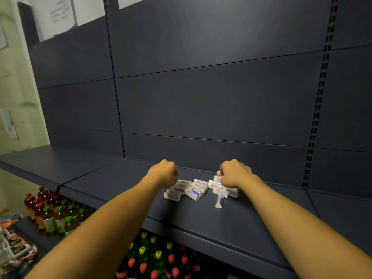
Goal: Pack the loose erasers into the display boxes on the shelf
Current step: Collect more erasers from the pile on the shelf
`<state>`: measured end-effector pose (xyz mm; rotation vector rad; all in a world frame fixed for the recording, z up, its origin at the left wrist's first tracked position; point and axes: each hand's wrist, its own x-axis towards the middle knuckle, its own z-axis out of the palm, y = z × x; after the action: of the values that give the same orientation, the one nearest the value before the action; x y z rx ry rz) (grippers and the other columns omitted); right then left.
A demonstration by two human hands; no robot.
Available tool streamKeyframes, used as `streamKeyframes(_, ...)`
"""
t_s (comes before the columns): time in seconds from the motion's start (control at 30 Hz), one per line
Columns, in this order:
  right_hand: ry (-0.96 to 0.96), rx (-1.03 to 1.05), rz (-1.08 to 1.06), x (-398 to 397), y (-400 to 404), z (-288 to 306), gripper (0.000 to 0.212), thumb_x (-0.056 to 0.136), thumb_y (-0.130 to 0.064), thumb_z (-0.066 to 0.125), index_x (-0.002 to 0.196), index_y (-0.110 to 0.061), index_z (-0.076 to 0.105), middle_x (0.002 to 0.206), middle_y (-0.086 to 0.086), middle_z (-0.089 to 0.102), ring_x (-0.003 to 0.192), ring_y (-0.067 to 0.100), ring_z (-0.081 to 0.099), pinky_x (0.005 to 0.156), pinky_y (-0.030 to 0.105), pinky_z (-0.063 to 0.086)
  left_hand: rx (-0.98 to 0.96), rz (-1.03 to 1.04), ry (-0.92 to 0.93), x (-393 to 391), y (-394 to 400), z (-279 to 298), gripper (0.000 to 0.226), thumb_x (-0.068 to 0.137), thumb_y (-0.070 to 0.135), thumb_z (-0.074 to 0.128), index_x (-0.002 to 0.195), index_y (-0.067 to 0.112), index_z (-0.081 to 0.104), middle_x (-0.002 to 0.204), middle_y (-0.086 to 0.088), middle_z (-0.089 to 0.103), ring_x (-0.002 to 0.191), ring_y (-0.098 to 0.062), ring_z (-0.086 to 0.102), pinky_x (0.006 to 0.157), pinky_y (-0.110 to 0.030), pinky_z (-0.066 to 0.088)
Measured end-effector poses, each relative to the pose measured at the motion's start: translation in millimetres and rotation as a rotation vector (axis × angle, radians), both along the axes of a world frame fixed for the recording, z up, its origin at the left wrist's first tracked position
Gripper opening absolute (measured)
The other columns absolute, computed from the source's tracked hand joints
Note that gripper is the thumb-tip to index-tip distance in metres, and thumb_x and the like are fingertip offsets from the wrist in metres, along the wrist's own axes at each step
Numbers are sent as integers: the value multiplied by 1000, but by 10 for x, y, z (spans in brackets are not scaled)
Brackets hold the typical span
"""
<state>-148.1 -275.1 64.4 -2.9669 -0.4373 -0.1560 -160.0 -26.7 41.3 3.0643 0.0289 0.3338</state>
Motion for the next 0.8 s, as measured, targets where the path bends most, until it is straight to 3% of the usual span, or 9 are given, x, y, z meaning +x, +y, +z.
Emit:
streamKeyframes(0.03, -1, -2, 6, 60, 19, 15, 30, 85, -15, 57, 114, -17, 65, 113, 5, 63, 97, 28, 63, 77, 33, 50, 0, 7, 2, 75, 16, 8, 24, 83, 4, 51, 66, 18, 60, 74, -1, 58, 64, -24, 51, 56, -30, 46)
streamKeyframes(0.1, -9, -5, 12, 174, 47, 32, 29, 85, -15, 58, 112, -17, 66, 112, 5, 65, 97, 28, 64, 78, 34, 52, -18, -8, 4, 221, 50, 18, 26, 83, 6, 51, 59, 17, 53, 68, 0, 55, 61, -23, 48, 54, -30, 44)
streamKeyframes(0.2, -12, 2, 13, 312, 86, 21, 28, 83, -12, 60, 109, -18, 68, 109, 4, 66, 95, 27, 65, 78, 35, 54, -41, -68, 17, 434, 98, -17, 22, 90, 12, 54, 82, 18, 73, 88, -1, 71, 79, -26, 68, 71, -38, 61)
streamKeyframes(0.33, 8, -20, 14, 403, 118, -22, 27, 84, -13, 60, 108, -19, 69, 107, 4, 67, 94, 26, 65, 82, 39, 58, -17, -160, 82, 669, 99, -117, 19, 89, 11, 59, 78, 23, 70, 85, 3, 68, 81, -23, 66, 72, -35, 58)
streamKeyframes(0.47, 4, -11, -10, 500, 126, 18, 24, 85, -11, 59, 104, -21, 70, 106, 2, 66, 94, 25, 65, 82, 39, 58, -1, -257, 155, 880, 173, -180, 15, 90, 21, 71, 104, 21, 78, 104, 3, 74, 95, -18, 68, 88, -37, 58)
streamKeyframes(0.67, 4, -2, -59, 591, 207, 52, 17, 86, -14, 61, 99, -21, 70, 102, 3, 67, 91, 24, 65, 82, 40, 58, 6, -361, 206, 1060, 300, -212, 15, 93, 18, 69, 102, 18, 80, 102, 2, 76, 95, -15, 68, 91, -35, 57)
streamKeyframes(0.8, 10, 18, -79, 628, 310, -2, 20, 85, -12, 60, 98, -23, 70, 104, 1, 67, 93, 24, 65, 83, 40, 58, 16, -399, 226, 1175, 420, -194, 12, 91, 16, 68, 95, 18, 80, 81, 9, 72, 88, -11, 68, 90, -36, 57)
